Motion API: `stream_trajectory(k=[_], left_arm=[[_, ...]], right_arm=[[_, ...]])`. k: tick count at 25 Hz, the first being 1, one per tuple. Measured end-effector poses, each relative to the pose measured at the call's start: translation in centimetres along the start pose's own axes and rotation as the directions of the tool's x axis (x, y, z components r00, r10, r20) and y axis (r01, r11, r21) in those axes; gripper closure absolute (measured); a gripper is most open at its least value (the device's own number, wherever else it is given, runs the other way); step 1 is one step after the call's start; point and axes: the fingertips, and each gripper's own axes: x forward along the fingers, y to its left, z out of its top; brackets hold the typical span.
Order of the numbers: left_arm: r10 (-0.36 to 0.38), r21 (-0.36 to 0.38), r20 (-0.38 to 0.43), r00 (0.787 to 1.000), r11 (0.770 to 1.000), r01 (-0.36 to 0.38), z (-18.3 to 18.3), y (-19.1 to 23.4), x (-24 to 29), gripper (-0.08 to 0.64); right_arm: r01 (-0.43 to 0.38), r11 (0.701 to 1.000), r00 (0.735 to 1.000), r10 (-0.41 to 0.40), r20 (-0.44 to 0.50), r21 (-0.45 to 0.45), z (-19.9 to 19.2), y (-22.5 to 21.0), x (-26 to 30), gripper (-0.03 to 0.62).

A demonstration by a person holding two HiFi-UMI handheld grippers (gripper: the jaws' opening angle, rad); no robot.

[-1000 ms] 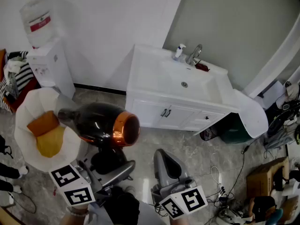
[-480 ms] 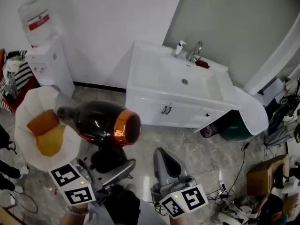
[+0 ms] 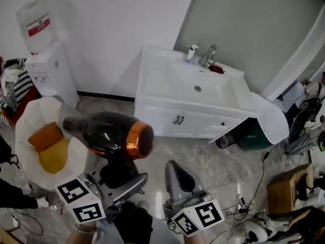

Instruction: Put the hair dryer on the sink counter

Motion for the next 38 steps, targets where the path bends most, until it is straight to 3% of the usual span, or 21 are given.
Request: stream_trajectory(k=[16, 29, 38], left_arm=[[-0.090, 0.021, -0.050, 0.995, 0.996, 0.091, -0.3, 0.3, -0.1, 0.298], [-0.091, 0.031, -0.057, 0.994, 0.995, 0.092, -1.1, 1.0, 0.3, 0.298], [-0.062, 0.027, -0.043, 0.997, 0.998, 0.063, -0.2, 0.9, 7.5, 0.298]], right_arm=[[0.114, 0.993, 0.993, -0.114, 0.008, 0.003, -1.0, 0.3, -0.5, 0.594], [0.096, 0.995, 0.995, -0.096, 0.009, -0.021, -1.5, 0.4, 0.4, 0.594], [0.068, 0.998, 0.998, -0.068, -0.008, -0.015, 0.3, -6.6, 1.5, 0.594]])
